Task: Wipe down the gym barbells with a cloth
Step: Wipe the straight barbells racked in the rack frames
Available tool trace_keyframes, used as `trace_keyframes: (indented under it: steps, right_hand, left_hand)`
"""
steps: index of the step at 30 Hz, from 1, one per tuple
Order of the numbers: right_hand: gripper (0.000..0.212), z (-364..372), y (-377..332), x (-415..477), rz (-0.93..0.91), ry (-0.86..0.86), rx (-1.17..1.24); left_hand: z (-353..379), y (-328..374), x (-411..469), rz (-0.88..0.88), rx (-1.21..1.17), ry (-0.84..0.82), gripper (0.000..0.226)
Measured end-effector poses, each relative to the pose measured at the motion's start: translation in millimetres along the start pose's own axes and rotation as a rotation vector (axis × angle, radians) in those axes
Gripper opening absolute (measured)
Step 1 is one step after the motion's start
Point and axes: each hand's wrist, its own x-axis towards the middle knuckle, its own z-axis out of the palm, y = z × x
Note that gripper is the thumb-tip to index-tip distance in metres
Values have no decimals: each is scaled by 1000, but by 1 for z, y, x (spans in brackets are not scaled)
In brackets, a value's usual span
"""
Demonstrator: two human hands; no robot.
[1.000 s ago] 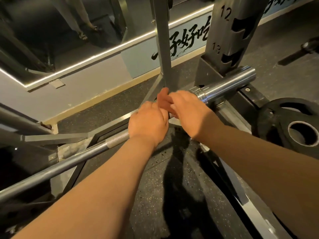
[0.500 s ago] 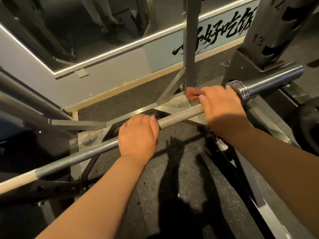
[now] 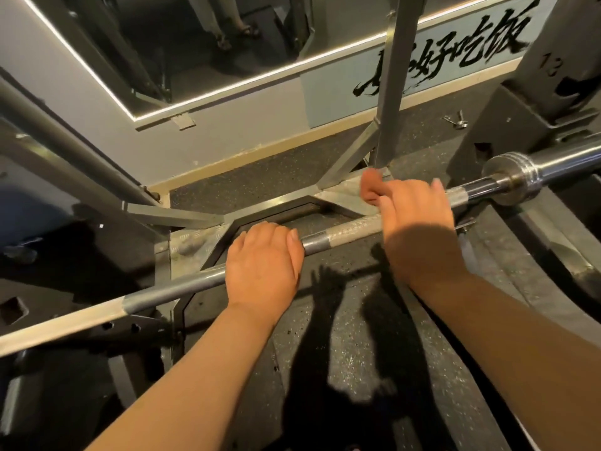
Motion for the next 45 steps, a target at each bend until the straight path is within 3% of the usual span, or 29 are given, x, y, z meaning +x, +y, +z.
trace_keyframes:
  steps: [2,3,7,10,14,16,20,23,25,28,32,35,38,42,45]
  right_hand:
    - [28,4,-27,-11,175,136,69]
    - [25,6,-45,-17,149,156,134]
    - [27,1,-92,-35,-251,8,327]
    - [31,-6,-69,-33,-325,-50,183]
    - [33,-7,-54,-39,-24,133,29]
    - [37,2,-88,-53,79,105,8]
    - [38,0,-128,-75,-252,-25,353]
    - [37,-6,-101,-69,-359,-41,210]
    - [36,-8,-79,-68,-244,15,104]
    - [31,-10,-90,-77,8,31,144]
    - [44,-3,-160,-101,-197,-177,312]
    - [43,-1,-163,-95,-346,-219,365]
    - [39,-3,-132,-77,-279,-186,255]
    - [42,2,-145,-80,14,-5,39]
    - [46,8,-199,-95,-102,-102,135]
  left_hand:
    - [0,-8,-5,-15,-2,17,49]
    - [1,-10,-7,-10,2,20,49]
    - [-3,-14,-14,-4,46,-25,49]
    - [-7,-24,-25,-2,13,-28,50]
    - [-10,-35,-42,-32,-29,-11,51]
    - [-12,-36,-47,-47,-21,-7,50]
    - [-18,-38,-60,-75,11,-17,46]
    - [-23,-41,-69,-75,-17,-21,46]
    - [-26,-45,-73,-112,-40,-40,51]
    - [-27,-54,-80,-167,-33,-67,53]
    - [-33,-65,-90,-219,-34,-51,50]
    - [-37,-80,-100,-211,-28,-44,51]
    - [-37,-98,-110,-182,-44,-11,46]
    - [-36,-111,-115,-178,-19,15,35]
    - [-38,-119,-119,-165,-17,10,36]
